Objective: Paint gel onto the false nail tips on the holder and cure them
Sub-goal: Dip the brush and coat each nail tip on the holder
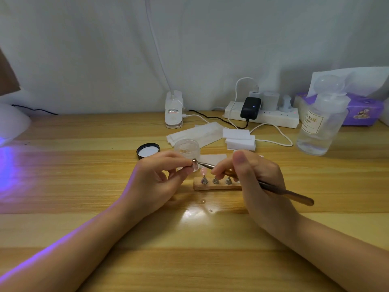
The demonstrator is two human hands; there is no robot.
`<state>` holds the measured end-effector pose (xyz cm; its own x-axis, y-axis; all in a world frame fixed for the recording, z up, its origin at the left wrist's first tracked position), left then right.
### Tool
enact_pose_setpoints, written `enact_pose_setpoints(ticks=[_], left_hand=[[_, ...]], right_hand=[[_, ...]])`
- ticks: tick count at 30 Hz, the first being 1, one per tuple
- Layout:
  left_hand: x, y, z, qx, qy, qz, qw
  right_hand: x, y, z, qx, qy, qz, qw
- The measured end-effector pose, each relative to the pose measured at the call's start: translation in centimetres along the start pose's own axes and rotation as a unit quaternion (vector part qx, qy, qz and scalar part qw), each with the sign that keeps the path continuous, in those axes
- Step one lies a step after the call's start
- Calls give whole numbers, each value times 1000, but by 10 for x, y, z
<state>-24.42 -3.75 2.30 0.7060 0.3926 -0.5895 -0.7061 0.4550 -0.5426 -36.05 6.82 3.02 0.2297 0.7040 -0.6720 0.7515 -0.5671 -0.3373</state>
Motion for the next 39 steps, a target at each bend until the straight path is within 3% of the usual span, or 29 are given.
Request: enact_pose_setpoints(ticks=[16, 25, 36, 39], left_hand=[[-1, 0, 3, 2, 17, 3, 1000], [-1, 0, 1, 1, 5, 6, 1000], [-1, -2, 3, 7, 2, 19, 1000], [-1, -4, 5, -6, 9, 27, 1000]], right_hand=[[1, 0, -1, -3, 11, 1, 1000], [3, -6, 2, -59, 31, 27, 997], [4, 2, 3, -68, 33, -14, 997], [5, -3, 5, -82, 45, 13, 996]])
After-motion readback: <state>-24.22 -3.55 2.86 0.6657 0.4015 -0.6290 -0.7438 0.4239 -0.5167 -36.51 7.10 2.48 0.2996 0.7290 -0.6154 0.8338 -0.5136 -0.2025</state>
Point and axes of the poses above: each hand's wrist, its own x-axis away from the middle knuckle, its own y-axis out of the palm, z = x × y, the point moved 7 cm from there along -x, towards the middle knuckle, and after that the axes turned 6 degrees about -z, right-handed, at the moved point
